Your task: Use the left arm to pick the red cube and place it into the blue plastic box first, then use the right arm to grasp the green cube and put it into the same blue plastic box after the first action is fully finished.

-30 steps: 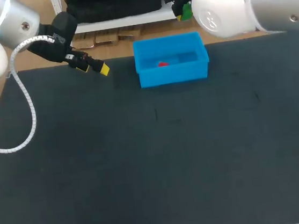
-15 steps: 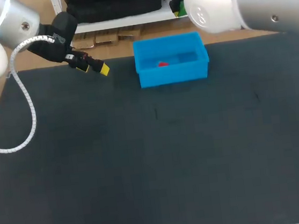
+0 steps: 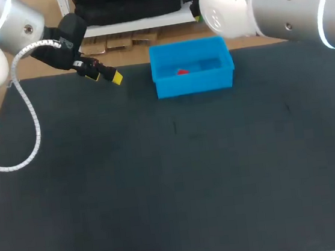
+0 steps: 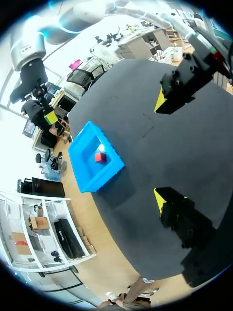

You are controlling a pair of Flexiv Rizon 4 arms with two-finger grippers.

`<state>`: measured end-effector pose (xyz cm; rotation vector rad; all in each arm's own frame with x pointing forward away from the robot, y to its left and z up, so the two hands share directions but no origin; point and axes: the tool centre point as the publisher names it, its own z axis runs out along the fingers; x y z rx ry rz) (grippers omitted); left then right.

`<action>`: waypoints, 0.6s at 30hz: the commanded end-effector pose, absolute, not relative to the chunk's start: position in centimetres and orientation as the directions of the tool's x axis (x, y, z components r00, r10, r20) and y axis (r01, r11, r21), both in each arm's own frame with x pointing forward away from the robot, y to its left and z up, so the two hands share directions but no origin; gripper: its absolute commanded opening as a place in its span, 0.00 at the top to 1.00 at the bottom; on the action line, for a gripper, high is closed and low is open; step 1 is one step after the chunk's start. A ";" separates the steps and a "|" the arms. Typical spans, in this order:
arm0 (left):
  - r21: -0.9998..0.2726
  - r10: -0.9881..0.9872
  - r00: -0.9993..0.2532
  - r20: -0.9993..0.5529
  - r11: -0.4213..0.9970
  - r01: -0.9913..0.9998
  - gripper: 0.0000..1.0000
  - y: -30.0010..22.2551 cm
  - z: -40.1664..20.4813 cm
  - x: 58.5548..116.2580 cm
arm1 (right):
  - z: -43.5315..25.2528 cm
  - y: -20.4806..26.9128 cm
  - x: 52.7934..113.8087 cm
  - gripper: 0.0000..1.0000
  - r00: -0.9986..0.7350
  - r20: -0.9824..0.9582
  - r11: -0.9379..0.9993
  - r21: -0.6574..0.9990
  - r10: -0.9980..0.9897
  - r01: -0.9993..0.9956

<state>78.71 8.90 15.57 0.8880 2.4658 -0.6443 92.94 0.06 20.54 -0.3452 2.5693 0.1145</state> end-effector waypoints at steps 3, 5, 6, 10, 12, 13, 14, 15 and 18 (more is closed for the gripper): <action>-0.275 0.471 -0.696 -0.542 0.683 0.677 0.00 9.0 15.5 78.8 | 20.1 0.3 94.1 1.00 -0.830 -0.511 0.963 0.013 -0.225 -0.269; -0.275 0.471 -0.696 -0.542 0.683 0.677 0.00 9.0 15.5 78.8 | 19.9 0.4 94.2 1.00 -0.831 -0.509 0.963 0.013 -0.225 -0.269; -0.275 0.471 -0.696 -0.542 0.683 0.677 0.00 9.0 15.5 78.8 | 19.8 0.3 94.3 1.00 -0.832 -0.507 0.963 0.013 -0.225 -0.269; -0.275 0.471 -0.696 -0.542 0.683 0.677 0.00 9.0 15.5 78.8 | 19.4 0.3 94.6 1.00 -0.835 -0.502 0.964 0.012 -0.225 -0.267; -0.275 0.471 -0.696 -0.542 0.683 0.677 0.00 9.0 15.5 78.8 | 19.2 0.3 94.7 1.00 -0.837 -0.499 0.964 0.011 -0.225 -0.266; -0.275 0.471 -0.696 -0.542 0.683 0.677 0.00 9.0 15.5 78.8 | 19.1 0.2 94.7 1.00 -0.838 -0.497 0.964 0.011 -0.225 -0.265; -0.275 0.471 -0.696 -0.542 0.683 0.677 0.00 9.0 15.5 78.8 | 19.0 0.2 94.7 1.00 -0.839 -0.496 0.964 0.011 -0.225 -0.265; -0.275 0.471 -0.696 -0.542 0.683 0.677 0.00 9.0 15.5 78.8 | 18.9 0.2 94.7 1.00 -0.840 -0.494 0.965 0.011 -0.224 -0.264; -0.275 0.471 -0.696 -0.542 0.683 0.677 0.00 9.0 15.5 78.8 | 18.6 0.1 94.7 1.00 -0.844 -0.489 0.965 0.014 -0.221 -0.260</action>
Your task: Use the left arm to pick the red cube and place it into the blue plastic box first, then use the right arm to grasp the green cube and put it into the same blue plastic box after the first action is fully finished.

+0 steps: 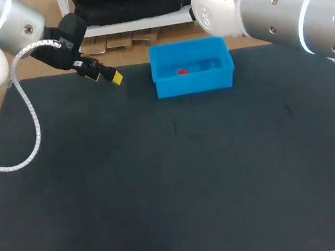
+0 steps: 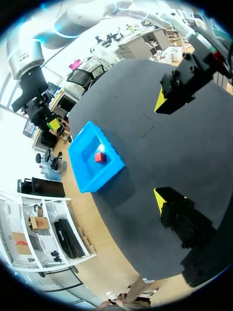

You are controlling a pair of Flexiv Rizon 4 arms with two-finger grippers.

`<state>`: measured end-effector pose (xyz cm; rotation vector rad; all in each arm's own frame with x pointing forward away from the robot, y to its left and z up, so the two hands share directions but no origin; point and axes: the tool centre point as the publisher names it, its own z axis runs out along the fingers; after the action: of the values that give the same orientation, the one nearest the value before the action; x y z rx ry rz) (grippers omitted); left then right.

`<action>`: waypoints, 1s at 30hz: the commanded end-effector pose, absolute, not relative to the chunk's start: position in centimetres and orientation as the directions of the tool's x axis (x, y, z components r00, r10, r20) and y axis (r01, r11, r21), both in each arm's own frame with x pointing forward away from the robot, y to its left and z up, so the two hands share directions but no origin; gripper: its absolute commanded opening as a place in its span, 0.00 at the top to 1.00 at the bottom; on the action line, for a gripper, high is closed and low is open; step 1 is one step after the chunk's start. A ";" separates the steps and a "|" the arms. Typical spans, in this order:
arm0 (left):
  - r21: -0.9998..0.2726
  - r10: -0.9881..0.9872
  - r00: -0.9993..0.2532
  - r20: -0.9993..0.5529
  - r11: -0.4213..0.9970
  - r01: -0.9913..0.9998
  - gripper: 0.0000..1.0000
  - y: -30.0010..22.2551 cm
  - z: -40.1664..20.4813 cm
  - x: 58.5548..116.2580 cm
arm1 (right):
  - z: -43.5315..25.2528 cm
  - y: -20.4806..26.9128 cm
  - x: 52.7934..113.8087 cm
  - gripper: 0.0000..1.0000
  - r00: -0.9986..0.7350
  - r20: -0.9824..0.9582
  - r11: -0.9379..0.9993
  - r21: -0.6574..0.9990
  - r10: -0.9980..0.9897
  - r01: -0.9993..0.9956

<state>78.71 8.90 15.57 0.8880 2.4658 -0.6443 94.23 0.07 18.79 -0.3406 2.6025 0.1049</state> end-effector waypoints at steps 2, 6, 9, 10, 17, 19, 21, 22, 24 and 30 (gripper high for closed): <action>-0.275 0.471 -0.696 -0.542 0.683 0.677 0.00 9.0 15.5 78.8 | 18.2 0.0 94.6 1.00 -0.847 -0.485 0.966 0.016 -0.219 -0.259; -0.275 0.471 -0.696 -0.542 0.683 0.677 0.00 9.0 15.5 78.8 | 17.7 -0.1 94.5 1.00 -0.852 -0.476 0.966 0.018 -0.218 -0.258; -0.275 0.471 -0.696 -0.542 0.683 0.677 0.00 9.0 15.5 78.8 | 17.5 -0.2 94.5 1.00 -0.854 -0.473 0.966 0.019 -0.217 -0.256; -0.275 0.471 -0.696 -0.542 0.683 0.677 0.00 9.0 15.5 78.8 | 17.4 -0.3 94.5 1.00 -0.854 -0.473 0.966 0.019 -0.217 -0.256; -0.275 0.471 -0.696 -0.542 0.683 0.677 0.00 9.0 15.5 78.8 | 17.1 -0.2 94.4 0.00 -0.858 -0.461 0.961 0.032 -0.229 -0.273; -0.275 0.471 -0.696 -0.542 0.683 0.677 0.00 9.0 15.5 78.8 | 17.1 -0.2 94.4 0.00 -0.858 -0.461 0.961 0.032 -0.229 -0.273; -0.275 0.471 -0.696 -0.542 0.683 0.677 0.00 9.0 15.5 78.8 | 17.1 -0.2 94.4 0.00 -0.858 -0.461 0.961 0.032 -0.229 -0.273; -0.275 0.471 -0.696 -0.542 0.683 0.677 0.00 9.0 15.5 78.8 | 17.1 -0.2 94.4 0.00 -0.858 -0.461 0.961 0.032 -0.229 -0.273; -0.275 0.471 -0.696 -0.542 0.683 0.677 0.00 9.0 15.5 78.8 | 17.1 -0.2 94.4 0.00 -0.858 -0.461 0.961 0.032 -0.229 -0.273; -0.275 0.471 -0.696 -0.542 0.683 0.677 0.00 9.0 15.5 78.8 | 17.1 -0.2 94.4 0.00 -0.858 -0.461 0.961 0.032 -0.229 -0.273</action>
<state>78.71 8.90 15.57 0.8880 2.4658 -0.6443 94.26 -0.22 17.03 -0.3558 2.6405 0.1301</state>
